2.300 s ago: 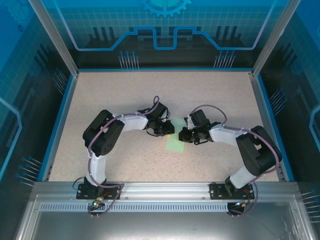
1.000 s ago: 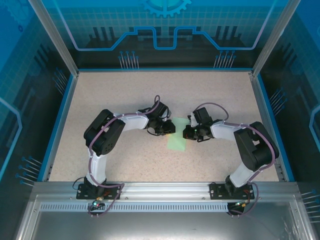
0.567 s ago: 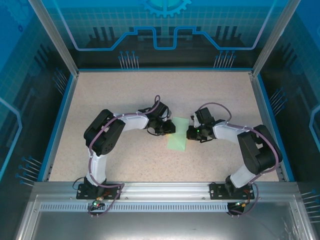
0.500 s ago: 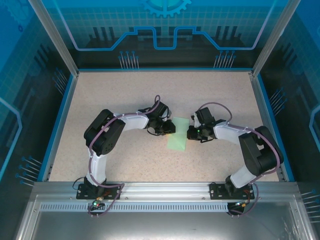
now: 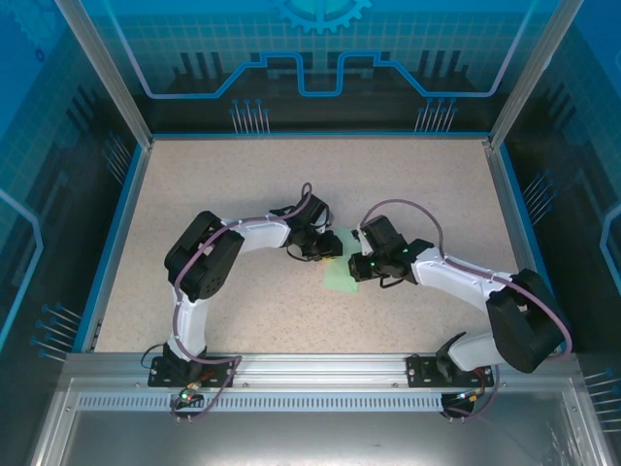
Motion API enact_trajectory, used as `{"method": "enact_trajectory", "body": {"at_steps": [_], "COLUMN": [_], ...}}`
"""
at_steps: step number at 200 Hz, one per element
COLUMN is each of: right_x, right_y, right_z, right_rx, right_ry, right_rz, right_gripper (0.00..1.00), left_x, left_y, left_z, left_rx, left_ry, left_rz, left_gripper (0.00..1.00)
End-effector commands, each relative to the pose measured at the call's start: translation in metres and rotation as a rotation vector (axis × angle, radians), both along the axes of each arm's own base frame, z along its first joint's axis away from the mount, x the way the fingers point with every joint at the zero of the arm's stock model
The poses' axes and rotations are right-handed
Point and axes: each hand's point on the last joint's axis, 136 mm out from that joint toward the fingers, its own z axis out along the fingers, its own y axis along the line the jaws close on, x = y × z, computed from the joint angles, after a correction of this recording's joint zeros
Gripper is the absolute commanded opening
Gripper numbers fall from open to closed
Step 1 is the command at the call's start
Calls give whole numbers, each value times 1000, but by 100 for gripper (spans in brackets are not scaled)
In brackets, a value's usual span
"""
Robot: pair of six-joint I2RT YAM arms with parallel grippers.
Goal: Fold a paper plane with a square sheet of paper (pick it up from the middle)
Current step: Fold the triangle a second time at the center of the table.
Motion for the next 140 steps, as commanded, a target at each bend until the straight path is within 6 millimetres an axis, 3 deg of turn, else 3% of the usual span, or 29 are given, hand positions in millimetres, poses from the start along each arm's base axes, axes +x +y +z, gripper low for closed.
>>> {"method": "enact_trajectory", "body": {"at_steps": [1, 53, 96, 140], "right_x": [-6, -9, -3, 2], "right_y": [-7, -12, -14, -14], "right_z": [-16, -25, -26, -30], "right_rx": [-39, 48, 119, 175], "right_ry": [35, 97, 119, 144], "right_rz": [-25, -82, -108, -127], "right_gripper": [14, 23, 29, 27], "left_x": [7, 10, 0, -16], "left_y": [0, -1, 10, 19], "left_z": [10, 37, 47, 51], "left_rx": [-2, -23, 2, -31], "left_ry": [0, -41, -50, -35], "left_rz": [8, 7, 10, 61], "left_gripper": [26, 28, 33, 48]}}
